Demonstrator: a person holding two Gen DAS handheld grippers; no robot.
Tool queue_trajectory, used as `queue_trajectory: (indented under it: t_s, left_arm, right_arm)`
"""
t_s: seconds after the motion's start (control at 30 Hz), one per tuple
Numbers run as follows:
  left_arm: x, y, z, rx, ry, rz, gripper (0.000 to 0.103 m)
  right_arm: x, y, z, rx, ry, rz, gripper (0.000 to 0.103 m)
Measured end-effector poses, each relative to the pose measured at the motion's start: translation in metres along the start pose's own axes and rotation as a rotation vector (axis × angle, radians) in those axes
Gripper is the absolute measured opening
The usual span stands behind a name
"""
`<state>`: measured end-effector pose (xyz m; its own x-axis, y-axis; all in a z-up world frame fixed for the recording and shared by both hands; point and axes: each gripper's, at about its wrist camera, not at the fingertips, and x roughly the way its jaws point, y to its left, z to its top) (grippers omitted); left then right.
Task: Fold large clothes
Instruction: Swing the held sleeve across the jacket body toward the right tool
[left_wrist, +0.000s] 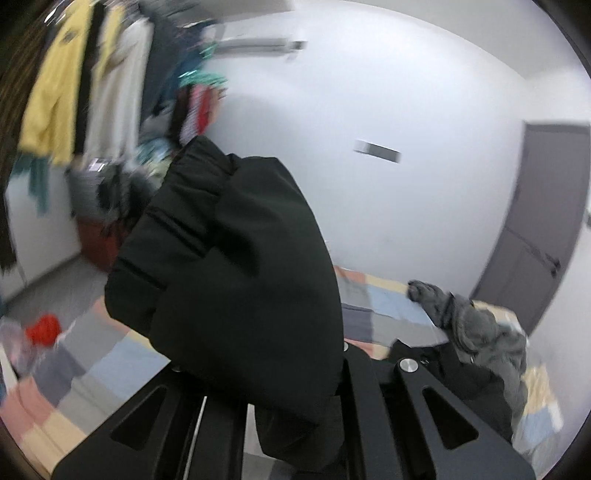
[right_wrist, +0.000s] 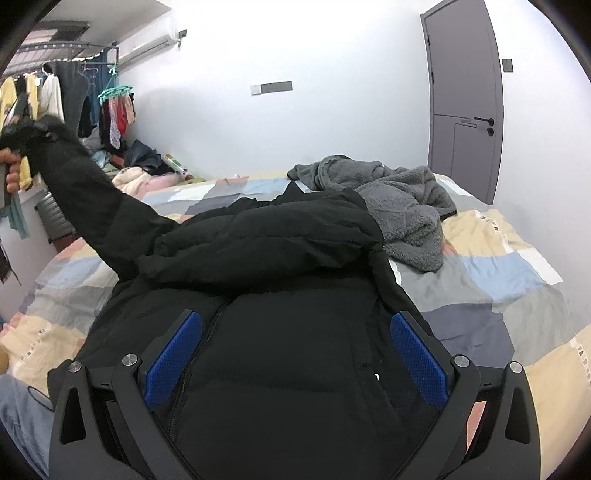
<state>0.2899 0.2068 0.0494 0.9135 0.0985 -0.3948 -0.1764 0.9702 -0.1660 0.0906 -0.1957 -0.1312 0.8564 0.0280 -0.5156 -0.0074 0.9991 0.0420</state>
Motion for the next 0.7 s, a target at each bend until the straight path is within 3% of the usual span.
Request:
queue_trajectory:
  t_s: [0.23, 0.47, 0.7]
  left_arm:
    - [-0.006, -0.101, -0.025, 0.124, 0.004, -0.109, 0.008]
    - [0.018, -0.194, -0.083, 0.205, 0.064, -0.193, 0.009]
    - [0.043, -0.275, -0.147, 0.249, 0.142, -0.288, 0.009]
  right_arm:
    - [-0.005, -0.021, 0.002, 0.063, -0.026, 0.01, 0.103]
    - [-0.003, -0.038, 0.005, 0.054, -0.046, -0.026, 0.103]
    - [0.004, -0.063, 0.0, 0.134, -0.02, -0.014, 0.103]
